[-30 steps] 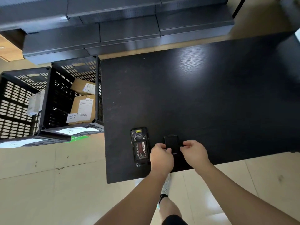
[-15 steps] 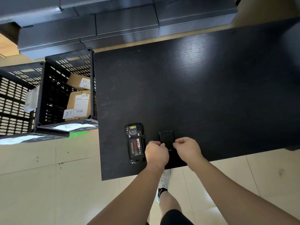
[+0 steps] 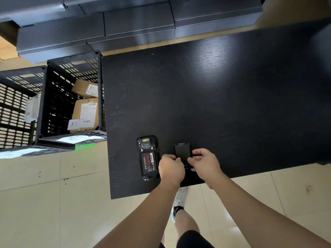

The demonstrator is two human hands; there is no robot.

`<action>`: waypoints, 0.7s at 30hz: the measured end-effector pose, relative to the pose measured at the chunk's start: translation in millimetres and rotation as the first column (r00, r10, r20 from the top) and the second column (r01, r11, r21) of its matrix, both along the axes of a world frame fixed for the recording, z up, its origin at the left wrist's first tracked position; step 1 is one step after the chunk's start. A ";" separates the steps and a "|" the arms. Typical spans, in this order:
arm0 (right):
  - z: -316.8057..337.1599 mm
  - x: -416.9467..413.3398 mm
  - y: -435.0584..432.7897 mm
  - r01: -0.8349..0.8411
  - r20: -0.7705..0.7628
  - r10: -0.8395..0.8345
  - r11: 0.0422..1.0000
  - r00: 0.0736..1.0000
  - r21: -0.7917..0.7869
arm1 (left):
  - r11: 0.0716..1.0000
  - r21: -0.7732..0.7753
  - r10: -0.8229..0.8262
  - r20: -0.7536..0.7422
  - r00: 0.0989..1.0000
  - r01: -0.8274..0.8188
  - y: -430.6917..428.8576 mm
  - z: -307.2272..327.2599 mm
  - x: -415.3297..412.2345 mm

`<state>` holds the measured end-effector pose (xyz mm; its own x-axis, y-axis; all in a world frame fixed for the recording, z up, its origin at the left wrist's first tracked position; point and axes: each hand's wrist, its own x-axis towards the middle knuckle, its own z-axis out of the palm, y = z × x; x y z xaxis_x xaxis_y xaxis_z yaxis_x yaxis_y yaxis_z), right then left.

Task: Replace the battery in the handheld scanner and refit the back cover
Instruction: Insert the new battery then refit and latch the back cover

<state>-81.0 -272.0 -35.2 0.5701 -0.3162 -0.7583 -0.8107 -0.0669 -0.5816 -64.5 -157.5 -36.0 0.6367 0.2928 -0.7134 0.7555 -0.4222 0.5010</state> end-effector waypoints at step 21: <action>47.1 18.5 24.7 -0.106 0.101 0.092 0.983 0.991 0.147 | 0.939 -0.319 0.160 0.076 0.984 -0.128 61.7 33.8 8.7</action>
<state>-62.5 -247.4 11.8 0.6634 -0.1402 -0.7350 -0.7461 -0.0495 -0.6640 -55.8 -95.7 -2.2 0.6761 0.1601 -0.7192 0.7366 -0.1231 0.6651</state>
